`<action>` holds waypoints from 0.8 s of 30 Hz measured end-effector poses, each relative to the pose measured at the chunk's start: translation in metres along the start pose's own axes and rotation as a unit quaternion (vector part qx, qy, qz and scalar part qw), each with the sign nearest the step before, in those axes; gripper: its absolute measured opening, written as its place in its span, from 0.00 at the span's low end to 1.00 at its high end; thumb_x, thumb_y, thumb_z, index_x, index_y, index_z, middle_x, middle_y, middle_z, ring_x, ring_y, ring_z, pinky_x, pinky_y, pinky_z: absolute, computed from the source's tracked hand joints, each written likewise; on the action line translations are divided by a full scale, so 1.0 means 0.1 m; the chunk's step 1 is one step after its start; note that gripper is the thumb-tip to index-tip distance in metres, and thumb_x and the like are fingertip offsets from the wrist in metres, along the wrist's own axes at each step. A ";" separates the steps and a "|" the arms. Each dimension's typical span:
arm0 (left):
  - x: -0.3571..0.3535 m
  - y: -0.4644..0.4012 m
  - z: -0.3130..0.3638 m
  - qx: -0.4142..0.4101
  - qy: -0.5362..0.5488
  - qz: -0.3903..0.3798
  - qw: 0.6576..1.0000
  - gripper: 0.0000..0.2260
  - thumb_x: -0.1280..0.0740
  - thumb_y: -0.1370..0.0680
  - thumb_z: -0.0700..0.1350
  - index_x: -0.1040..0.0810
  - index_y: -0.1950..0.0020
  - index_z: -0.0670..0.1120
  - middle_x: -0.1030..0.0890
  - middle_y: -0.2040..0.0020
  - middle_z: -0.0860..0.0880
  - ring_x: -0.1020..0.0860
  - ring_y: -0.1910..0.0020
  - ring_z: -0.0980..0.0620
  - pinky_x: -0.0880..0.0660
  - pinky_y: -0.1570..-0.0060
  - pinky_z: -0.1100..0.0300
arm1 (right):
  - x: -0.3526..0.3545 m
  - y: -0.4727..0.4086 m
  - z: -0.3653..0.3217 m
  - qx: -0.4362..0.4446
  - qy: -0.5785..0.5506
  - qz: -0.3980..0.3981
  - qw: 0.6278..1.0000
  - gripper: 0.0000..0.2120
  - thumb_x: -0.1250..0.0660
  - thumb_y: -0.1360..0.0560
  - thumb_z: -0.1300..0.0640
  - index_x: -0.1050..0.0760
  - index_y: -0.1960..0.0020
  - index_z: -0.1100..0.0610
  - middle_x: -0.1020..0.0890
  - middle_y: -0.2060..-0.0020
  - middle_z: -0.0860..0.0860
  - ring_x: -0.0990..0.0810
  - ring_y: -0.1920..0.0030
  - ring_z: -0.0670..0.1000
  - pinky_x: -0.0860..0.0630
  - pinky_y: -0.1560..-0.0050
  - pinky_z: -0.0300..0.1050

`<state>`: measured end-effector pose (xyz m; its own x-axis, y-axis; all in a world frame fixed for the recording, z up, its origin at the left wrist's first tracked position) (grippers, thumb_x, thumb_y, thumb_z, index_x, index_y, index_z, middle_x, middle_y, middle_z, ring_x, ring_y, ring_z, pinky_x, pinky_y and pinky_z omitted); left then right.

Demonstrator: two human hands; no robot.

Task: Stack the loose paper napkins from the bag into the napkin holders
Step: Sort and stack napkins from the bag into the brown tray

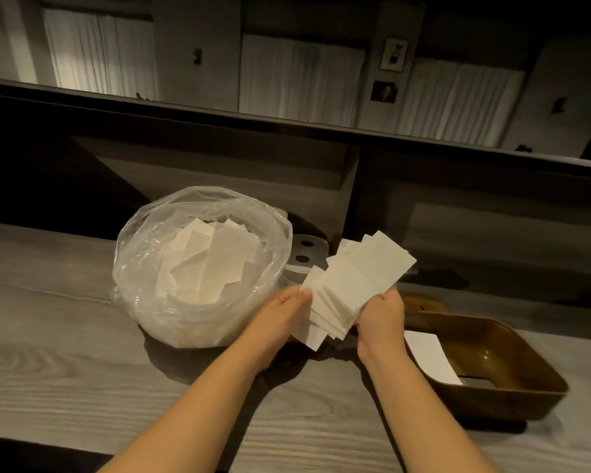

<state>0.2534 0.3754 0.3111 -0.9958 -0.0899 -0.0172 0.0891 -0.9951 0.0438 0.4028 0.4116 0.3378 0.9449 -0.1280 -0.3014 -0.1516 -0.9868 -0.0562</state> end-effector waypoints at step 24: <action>-0.14 -0.04 -0.26 0.114 0.261 -0.039 0.958 0.14 0.40 0.17 0.48 0.20 0.37 0.45 0.15 0.45 0.42 0.16 0.48 0.42 0.20 0.52 0.49 | -0.07 0.13 0.01 -0.023 0.178 -0.065 0.982 0.05 0.36 0.20 0.58 0.26 0.44 0.52 0.19 0.53 0.47 0.22 0.53 0.47 0.30 0.61 0.42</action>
<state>0.2678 0.3797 0.2854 -0.8480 -0.0828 -0.5235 -0.0520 -0.9699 0.2377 0.3943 0.3997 0.3378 0.9981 -0.0181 0.0584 -0.0166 -0.9995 -0.0264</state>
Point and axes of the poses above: each hand's wrist, its own y-axis away from the middle knuckle, its own x-axis out of the back of the hand, z = x × y, the point moved 7 cm from there along -y, towards the middle knuckle
